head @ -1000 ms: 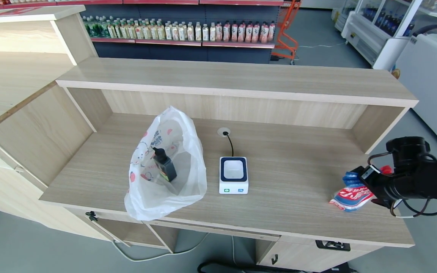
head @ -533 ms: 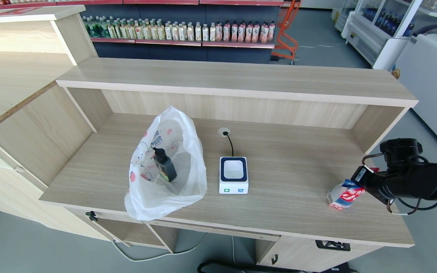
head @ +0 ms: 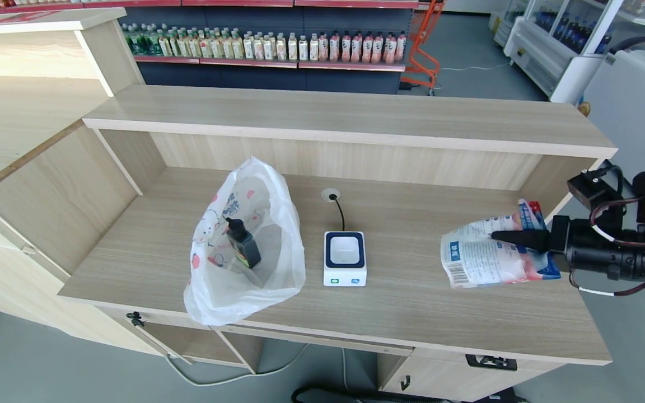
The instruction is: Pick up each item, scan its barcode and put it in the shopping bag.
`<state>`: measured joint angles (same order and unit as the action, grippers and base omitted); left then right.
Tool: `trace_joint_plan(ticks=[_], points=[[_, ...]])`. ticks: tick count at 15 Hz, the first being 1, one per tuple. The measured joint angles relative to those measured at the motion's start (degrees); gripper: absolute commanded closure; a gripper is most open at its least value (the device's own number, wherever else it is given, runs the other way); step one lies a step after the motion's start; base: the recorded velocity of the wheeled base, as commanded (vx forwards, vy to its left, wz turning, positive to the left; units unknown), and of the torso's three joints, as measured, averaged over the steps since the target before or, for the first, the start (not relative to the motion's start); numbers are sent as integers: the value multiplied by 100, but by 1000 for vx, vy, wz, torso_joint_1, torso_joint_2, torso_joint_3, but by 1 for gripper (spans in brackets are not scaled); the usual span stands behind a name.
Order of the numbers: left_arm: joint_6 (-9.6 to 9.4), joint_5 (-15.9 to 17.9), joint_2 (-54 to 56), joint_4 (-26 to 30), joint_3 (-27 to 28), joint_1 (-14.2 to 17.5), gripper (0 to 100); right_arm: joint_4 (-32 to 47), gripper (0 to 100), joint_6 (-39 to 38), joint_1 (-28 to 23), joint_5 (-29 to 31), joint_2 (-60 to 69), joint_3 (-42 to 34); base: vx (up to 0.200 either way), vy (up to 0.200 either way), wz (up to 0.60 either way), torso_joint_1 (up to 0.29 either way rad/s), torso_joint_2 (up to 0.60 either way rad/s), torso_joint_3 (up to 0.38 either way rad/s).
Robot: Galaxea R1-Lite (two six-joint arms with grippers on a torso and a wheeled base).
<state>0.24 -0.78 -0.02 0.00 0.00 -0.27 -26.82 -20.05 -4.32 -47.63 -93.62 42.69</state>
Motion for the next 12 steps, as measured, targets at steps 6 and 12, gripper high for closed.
trace_joint_plan(ticks=[6,12], points=[[-2,2,0,0,0,0,0,-350,100,1062,853,-1972,934,-924,0,0,0,0,0,0],[0,2,0,0,0,0,0,-318,100,574,1691,-1910,1259,-1143,0,0,0,0,0,0]])
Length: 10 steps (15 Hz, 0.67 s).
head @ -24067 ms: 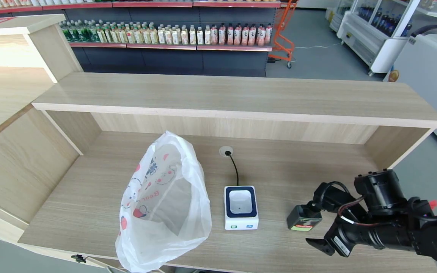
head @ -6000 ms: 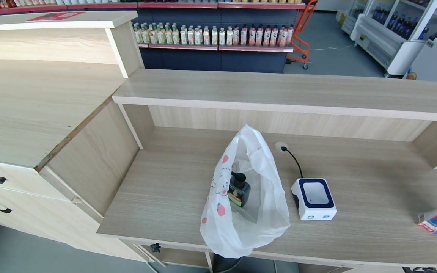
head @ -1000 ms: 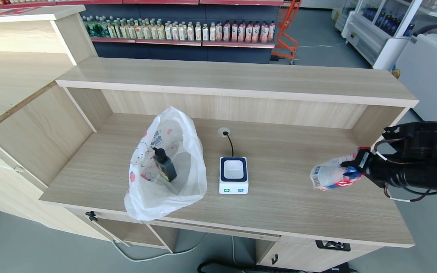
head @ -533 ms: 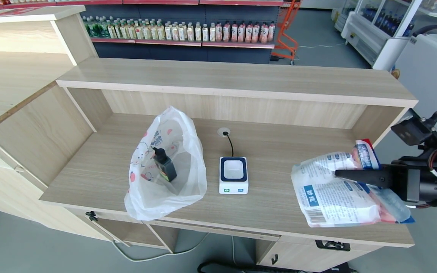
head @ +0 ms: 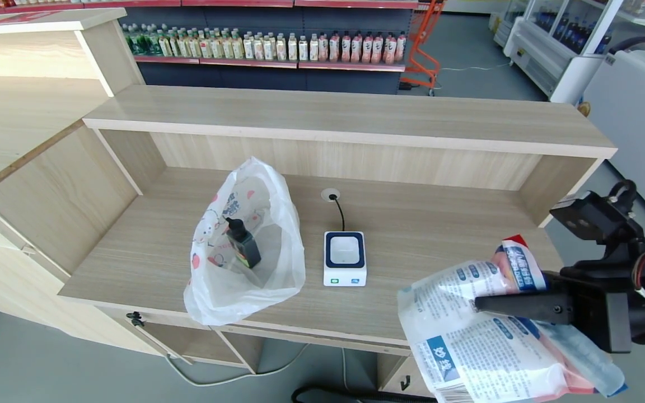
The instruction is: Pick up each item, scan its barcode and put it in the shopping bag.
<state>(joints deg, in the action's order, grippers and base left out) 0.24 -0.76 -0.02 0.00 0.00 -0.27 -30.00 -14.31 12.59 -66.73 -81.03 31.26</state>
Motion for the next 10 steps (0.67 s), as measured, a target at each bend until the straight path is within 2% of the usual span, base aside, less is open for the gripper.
trace_joint_plan(ticks=[1,4,10], points=[[0,0,0,0,0,0,0,4,100,-363,41,222,79,-22,0,0,0,0,0,0],[-2,0,0,0,0,0,0,118,100,-690,234,1062,226,-67,0,0,0,0,0,0],[0,0,0,0,0,0,0,226,100,-1031,1052,1426,304,-15,0,0,0,0,0,0]])
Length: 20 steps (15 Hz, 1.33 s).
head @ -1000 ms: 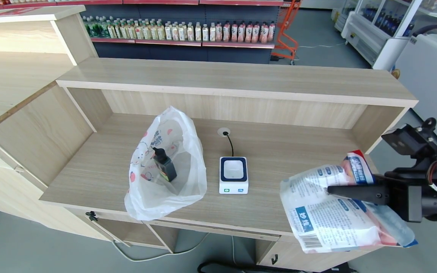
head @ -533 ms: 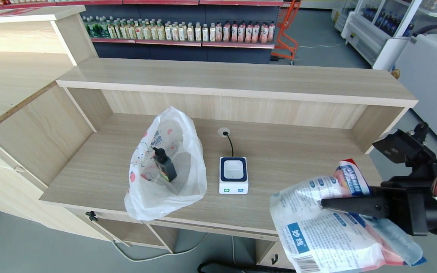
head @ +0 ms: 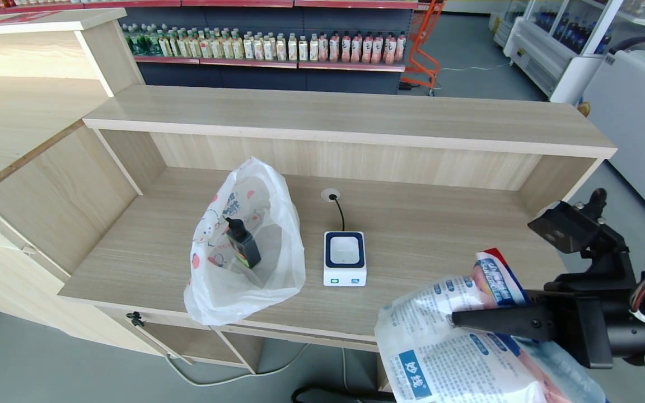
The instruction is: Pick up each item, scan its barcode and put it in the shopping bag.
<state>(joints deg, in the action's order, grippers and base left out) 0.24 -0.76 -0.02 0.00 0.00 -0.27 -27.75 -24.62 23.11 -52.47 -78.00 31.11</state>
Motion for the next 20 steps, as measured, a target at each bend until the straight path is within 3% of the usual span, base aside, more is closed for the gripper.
trace_joint_plan(ticks=[4,20], points=[[0,0,0,0,0,0,0,-46,100,-85,369,723,-216,254,0,0,0,0,0,0],[0,0,0,0,0,0,0,-250,100,18,491,745,-436,301,0,0,0,0,0,0]])
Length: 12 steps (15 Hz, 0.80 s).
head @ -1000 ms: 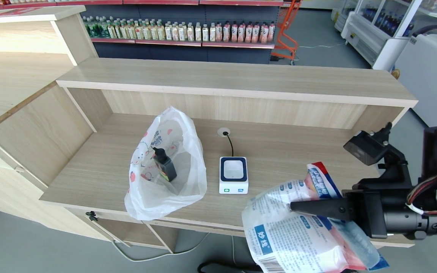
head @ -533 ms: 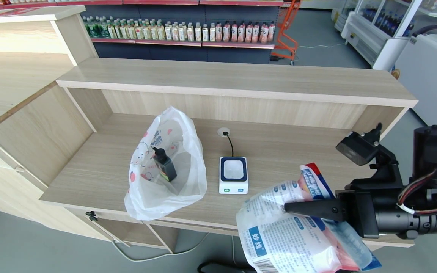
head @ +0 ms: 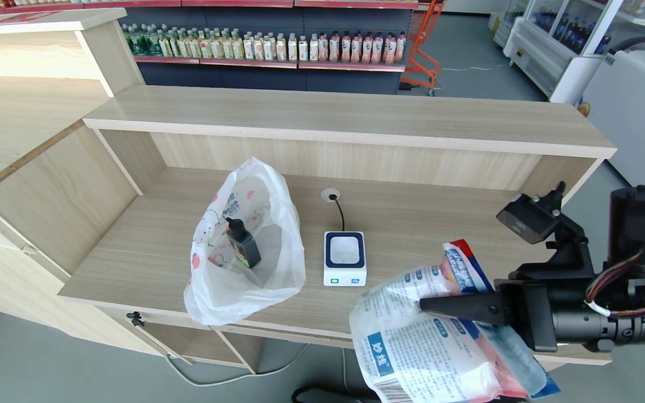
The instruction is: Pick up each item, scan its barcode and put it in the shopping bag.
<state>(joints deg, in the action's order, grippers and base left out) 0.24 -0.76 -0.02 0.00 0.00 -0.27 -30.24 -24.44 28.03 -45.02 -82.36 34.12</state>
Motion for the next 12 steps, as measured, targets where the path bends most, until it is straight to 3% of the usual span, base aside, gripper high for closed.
trace_joint_plan(ticks=[2,4,5,7,12], points=[[-2,0,0,0,0,0,0,-65,100,1292,-245,129,80,-96,0,0,0,0,0,0],[0,0,0,2,0,0,0,99,100,3434,-1042,542,194,-183,0,0,0,0,0,0],[0,-2,0,0,0,0,0,250,100,4127,-1431,886,282,-215,0,0,0,0,0,0],[0,0,0,0,0,0,0,444,100,4864,-1877,1300,549,-306,0,0,0,0,0,0],[-2,0,0,0,0,0,0,439,100,6034,-2550,1580,775,-430,0,0,0,0,0,0]])
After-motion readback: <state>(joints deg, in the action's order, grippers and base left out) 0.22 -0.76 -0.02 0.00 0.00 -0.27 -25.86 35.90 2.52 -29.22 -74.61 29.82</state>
